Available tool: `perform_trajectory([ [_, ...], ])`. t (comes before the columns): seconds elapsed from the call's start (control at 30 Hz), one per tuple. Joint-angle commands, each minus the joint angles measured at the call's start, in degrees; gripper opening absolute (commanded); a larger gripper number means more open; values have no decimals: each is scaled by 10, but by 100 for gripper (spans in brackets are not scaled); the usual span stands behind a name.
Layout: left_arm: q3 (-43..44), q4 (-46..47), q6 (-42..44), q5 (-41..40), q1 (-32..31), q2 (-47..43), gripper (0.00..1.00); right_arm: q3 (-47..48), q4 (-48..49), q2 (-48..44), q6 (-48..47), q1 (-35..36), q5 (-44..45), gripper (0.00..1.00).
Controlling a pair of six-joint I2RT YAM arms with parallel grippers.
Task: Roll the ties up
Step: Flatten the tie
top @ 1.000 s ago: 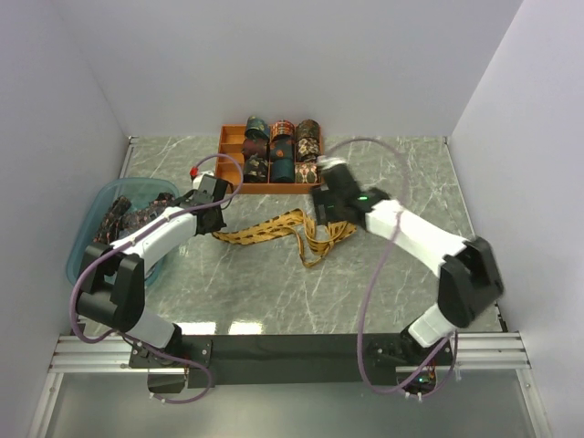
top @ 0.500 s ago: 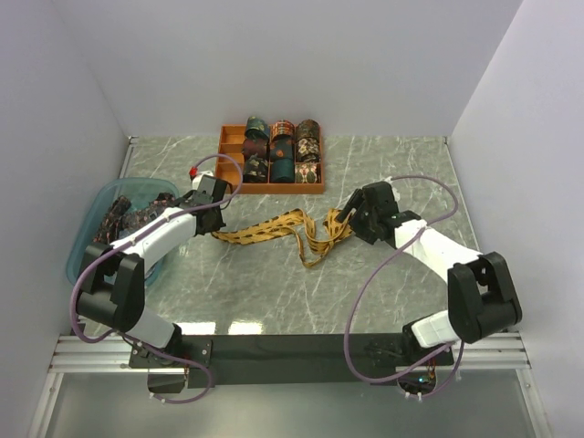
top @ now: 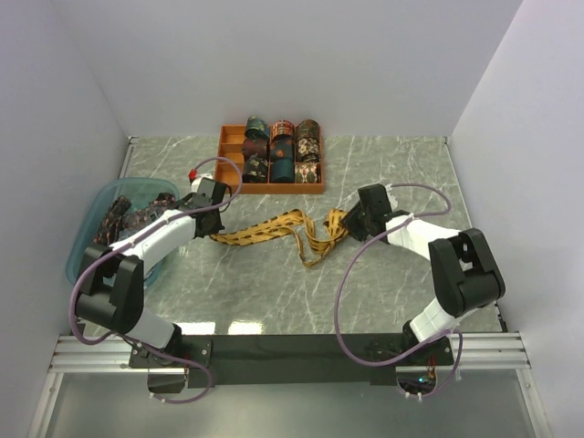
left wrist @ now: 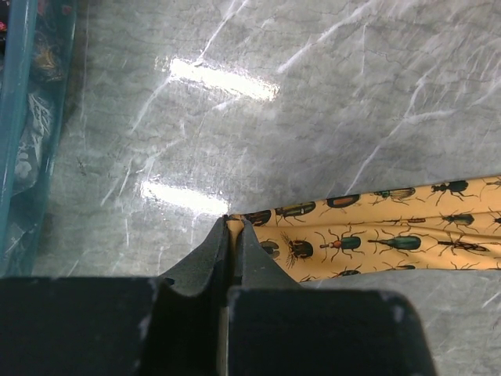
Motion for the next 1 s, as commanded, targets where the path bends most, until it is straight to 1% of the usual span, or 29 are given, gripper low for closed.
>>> perform_trajectory([
  [0.0, -1, 11, 9, -7, 2, -24, 1, 28, 8, -6, -9, -9, 50, 37],
  [0.03, 1, 8, 10, -5, 2, -25, 1, 35, -5, -16, -29, -9, 58, 23],
  [0.07, 2, 5, 10, -1, 2, -26, 1, 44, -19, -21, -41, -11, 68, 16],
  [0.1, 5, 2, 12, 4, 2, -28, 1, 67, -58, -27, -55, -14, 79, 10],
  [0.13, 6, -2, 13, 10, 2, -29, 1, 83, -85, -38, -90, -16, 104, 0],
  [0.17, 8, -6, 14, 16, 2, -30, 1, 101, -146, -40, -112, -17, 118, 0],
  [0.2, 13, -9, 16, 23, 1, -32, 1, 145, -180, -41, -137, -19, 131, 0],
  [0.23, 14, -11, 17, 43, 1, -33, 1, 169, -214, -36, -192, -21, 154, 0],
  [0.27, 14, -13, 17, 53, 1, -33, 1, 194, -251, -33, -217, -22, 164, 0],
  [0.3, 14, -14, 17, 67, 0, -37, 1, 241, -321, -25, -245, -22, 179, 0],
  [0.33, 12, -15, 14, 89, 0, -38, 1, 265, -359, -20, -293, -21, 203, 0],
  [0.37, 10, -18, 12, 102, -1, -41, 1, 287, -432, -12, -317, -21, 217, 0],
  [0.4, 7, -22, 9, 113, -2, -43, 1, 331, -472, 8, -339, -22, 224, 0],
  [0.43, 5, -25, 7, 131, -2, -43, 1, 356, -514, 22, -369, -22, 234, 0],
  [0.47, 2, -35, 5, 139, -2, -46, 1, 397, -590, 37, -380, -21, 267, 0],
  [0.5, -1, -39, 3, 147, -3, -48, 1, 416, -623, 68, -387, -22, 280, 0],
  [0.57, -4, -46, 2, 169, -3, -52, 1, 445, -682, 98, -400, -21, 306, 1],
  [0.6, -8, -51, 1, 175, -3, -54, 1, 469, -691, 126, -407, -22, 314, 2],
  [0.67, -8, -56, 0, 180, -4, -57, 1, 485, -691, 154, -428, -21, 315, 3],
  [0.7, -10, -61, 0, 181, -4, -59, 1, 509, -696, 189, -436, -22, 302, 3],
  [0.77, -11, -65, 0, 182, -4, -60, 1, 536, -712, 227, -459, -20, 296, 4],
  [0.8, -11, -67, 0, 184, -4, -62, 1, 564, -718, 264, -465, -21, 294, 5],
  [0.9, -14, -75, -4, 185, -4, -65, 1, 616, -723, 326, -481, -21, 308, 7],
  [0.97, -15, -76, -5, 185, -4, -64, 1, 656, -710, 350, -492, -20, 296, 14],
])
